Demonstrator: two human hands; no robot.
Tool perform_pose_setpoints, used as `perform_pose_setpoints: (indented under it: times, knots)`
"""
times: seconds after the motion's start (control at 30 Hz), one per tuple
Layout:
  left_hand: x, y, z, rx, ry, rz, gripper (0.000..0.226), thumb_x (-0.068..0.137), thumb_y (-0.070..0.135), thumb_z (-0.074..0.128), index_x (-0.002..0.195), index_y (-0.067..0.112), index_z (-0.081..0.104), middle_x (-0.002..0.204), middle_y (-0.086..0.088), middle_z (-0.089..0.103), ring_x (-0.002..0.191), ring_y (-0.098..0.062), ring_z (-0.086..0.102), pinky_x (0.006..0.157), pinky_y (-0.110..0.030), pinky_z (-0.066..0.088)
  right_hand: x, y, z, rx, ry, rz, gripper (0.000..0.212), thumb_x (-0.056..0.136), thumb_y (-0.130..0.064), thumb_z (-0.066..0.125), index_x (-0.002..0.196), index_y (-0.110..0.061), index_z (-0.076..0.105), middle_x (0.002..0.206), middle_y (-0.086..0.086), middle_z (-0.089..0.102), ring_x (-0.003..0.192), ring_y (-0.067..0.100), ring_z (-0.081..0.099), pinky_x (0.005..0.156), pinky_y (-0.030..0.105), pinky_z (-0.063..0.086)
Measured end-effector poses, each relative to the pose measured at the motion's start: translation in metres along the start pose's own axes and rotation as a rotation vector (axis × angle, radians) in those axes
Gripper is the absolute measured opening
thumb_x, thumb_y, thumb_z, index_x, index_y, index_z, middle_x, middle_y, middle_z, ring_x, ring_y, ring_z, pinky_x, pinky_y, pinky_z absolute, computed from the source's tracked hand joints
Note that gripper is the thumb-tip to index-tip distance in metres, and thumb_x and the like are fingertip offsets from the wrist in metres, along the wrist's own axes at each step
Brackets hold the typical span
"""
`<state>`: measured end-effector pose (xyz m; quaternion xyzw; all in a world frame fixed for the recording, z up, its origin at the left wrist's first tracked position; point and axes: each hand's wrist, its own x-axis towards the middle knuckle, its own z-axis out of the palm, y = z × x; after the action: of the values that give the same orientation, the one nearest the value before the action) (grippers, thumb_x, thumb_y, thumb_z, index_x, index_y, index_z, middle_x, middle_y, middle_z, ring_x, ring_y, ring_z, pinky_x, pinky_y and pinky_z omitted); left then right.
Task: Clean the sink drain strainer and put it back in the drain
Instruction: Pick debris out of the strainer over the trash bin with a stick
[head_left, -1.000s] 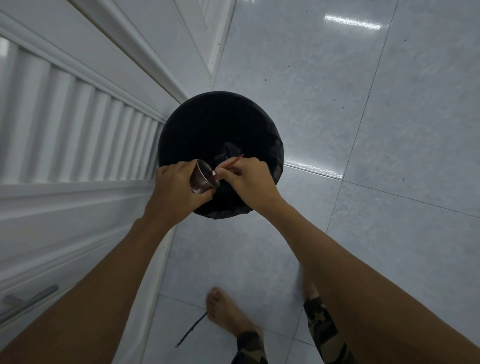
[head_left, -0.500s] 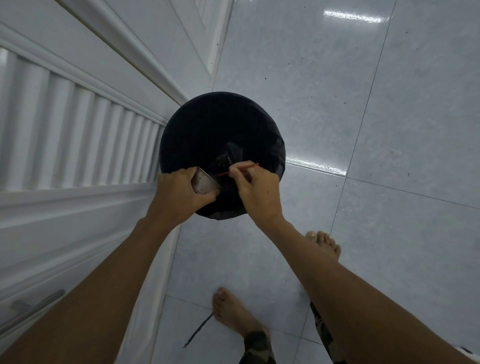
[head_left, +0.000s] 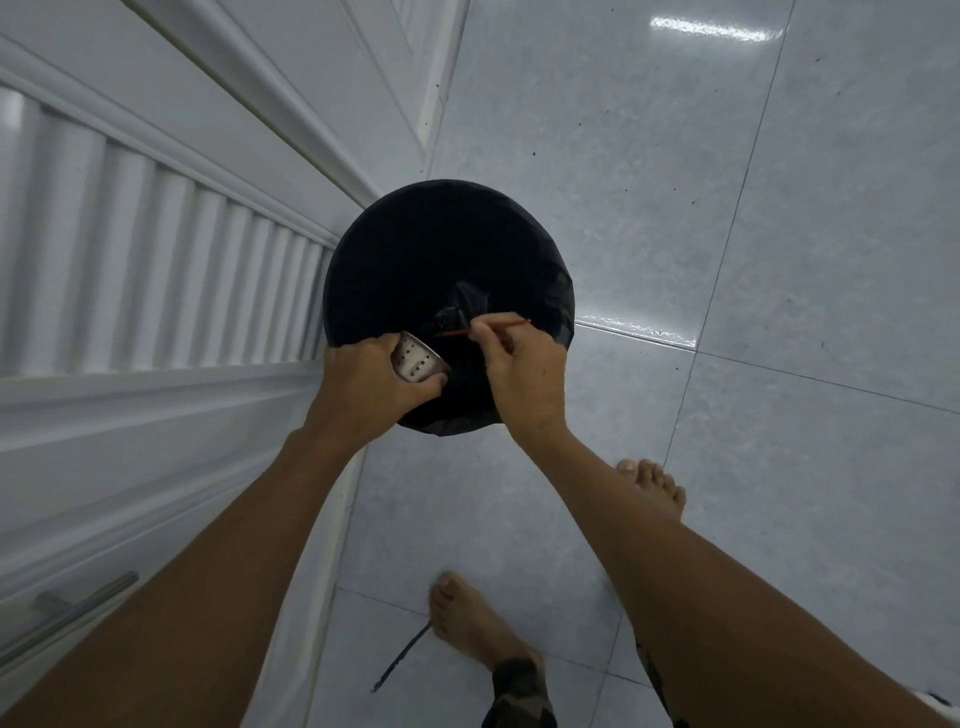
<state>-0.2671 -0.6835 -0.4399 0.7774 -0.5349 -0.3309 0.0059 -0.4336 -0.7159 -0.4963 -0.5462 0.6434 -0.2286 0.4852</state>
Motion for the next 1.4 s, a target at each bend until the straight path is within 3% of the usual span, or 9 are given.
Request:
perform_pose_setpoints:
  times: [0.07, 0.17, 0.37, 0.57, 0.67, 0.87, 1.07, 1.2, 1.4]
  knots:
    - [0.0, 0.0, -0.001, -0.001, -0.009, -0.002, 0.051, 0.077, 0.054, 0.081, 0.106, 0.015, 0.068, 0.089, 0.001, 0.072, 0.083, -0.02, 0.069, 0.089, -0.045, 0.057, -0.003, -0.003, 0.001, -0.027, -0.094, -0.031, 0.015, 0.098, -0.024, 0.065, 0.101, -0.017, 0.077, 0.088, -0.012, 0.073, 0.072, -0.008, 0.063, 0.078, 0.002, 0.049]
    - [-0.003, 0.002, -0.001, -0.029, 0.015, -0.001, 0.054, 0.076, 0.05, 0.083, 0.113, 0.016, 0.065, 0.1, 0.0, 0.072, 0.094, -0.02, 0.068, 0.095, -0.046, 0.056, 0.0, -0.003, -0.001, -0.105, 0.049, 0.002, 0.018, 0.1, -0.024, 0.06, 0.107, -0.017, 0.075, 0.097, -0.007, 0.074, 0.076, -0.005, 0.058, 0.074, -0.004, 0.04]
    - [-0.012, 0.008, -0.002, -0.22, 0.076, -0.107, 0.092, 0.075, 0.026, 0.089, 0.148, 0.021, 0.033, 0.142, -0.007, 0.054, 0.129, -0.03, 0.055, 0.106, -0.049, 0.052, -0.001, -0.011, -0.013, -0.137, 0.101, 0.015, 0.019, 0.1, -0.031, 0.06, 0.109, -0.022, 0.074, 0.097, -0.009, 0.074, 0.069, -0.007, 0.054, 0.068, -0.01, 0.033]
    - [-0.04, 0.027, -0.02, -0.345, 0.226, -0.004, 0.074, 0.075, 0.025, 0.091, 0.138, 0.02, 0.051, 0.131, 0.003, 0.061, 0.119, -0.012, 0.058, 0.095, -0.009, 0.047, -0.012, -0.041, -0.042, -0.159, 0.144, -0.019, 0.017, 0.1, -0.034, 0.06, 0.106, -0.026, 0.074, 0.085, -0.026, 0.061, 0.066, -0.015, 0.054, 0.068, -0.008, 0.036]
    - [-0.059, 0.045, -0.046, -0.366, 0.298, 0.009, 0.075, 0.075, 0.03, 0.091, 0.139, 0.021, 0.051, 0.132, 0.003, 0.064, 0.121, -0.016, 0.059, 0.1, -0.02, 0.05, -0.023, -0.072, -0.06, -0.135, 0.165, -0.037, 0.017, 0.1, -0.035, 0.061, 0.107, -0.027, 0.074, 0.087, -0.025, 0.063, 0.071, -0.013, 0.057, 0.07, -0.007, 0.038]
    - [-0.099, 0.093, -0.131, -0.429, 0.432, 0.014, 0.076, 0.075, 0.039, 0.09, 0.138, 0.029, 0.05, 0.133, 0.009, 0.062, 0.124, -0.02, 0.058, 0.101, -0.046, 0.054, -0.051, -0.176, -0.107, -0.035, 0.203, -0.137, 0.017, 0.101, -0.035, 0.059, 0.102, -0.029, 0.074, 0.097, -0.022, 0.07, 0.086, 0.0, 0.067, 0.083, 0.013, 0.052]
    - [-0.157, 0.16, -0.251, -0.561, 0.556, 0.108, 0.077, 0.076, 0.043, 0.088, 0.139, 0.035, 0.045, 0.133, 0.013, 0.059, 0.124, -0.011, 0.054, 0.098, -0.026, 0.051, -0.089, -0.314, -0.161, 0.069, 0.308, -0.255, 0.014, 0.1, -0.035, 0.061, 0.105, -0.028, 0.073, 0.095, -0.023, 0.07, 0.08, 0.0, 0.066, 0.077, 0.021, 0.057]
    - [-0.196, 0.196, -0.335, -0.574, 0.645, 0.216, 0.078, 0.076, 0.042, 0.087, 0.139, 0.036, 0.041, 0.135, 0.014, 0.057, 0.125, -0.007, 0.051, 0.084, -0.003, 0.034, -0.117, -0.41, -0.188, 0.171, 0.385, -0.336, 0.012, 0.1, -0.032, 0.062, 0.105, -0.029, 0.072, 0.096, -0.022, 0.07, 0.086, -0.001, 0.066, 0.078, 0.016, 0.055]
    - [-0.254, 0.175, -0.445, -0.548, 0.833, 0.276, 0.077, 0.073, 0.042, 0.088, 0.137, 0.03, 0.046, 0.131, 0.012, 0.06, 0.121, -0.01, 0.054, 0.087, -0.013, 0.039, -0.177, -0.535, -0.178, 0.297, 0.369, -0.467, 0.01, 0.098, -0.035, 0.063, 0.1, -0.032, 0.072, 0.091, -0.024, 0.071, 0.078, 0.002, 0.067, 0.069, 0.01, 0.049]
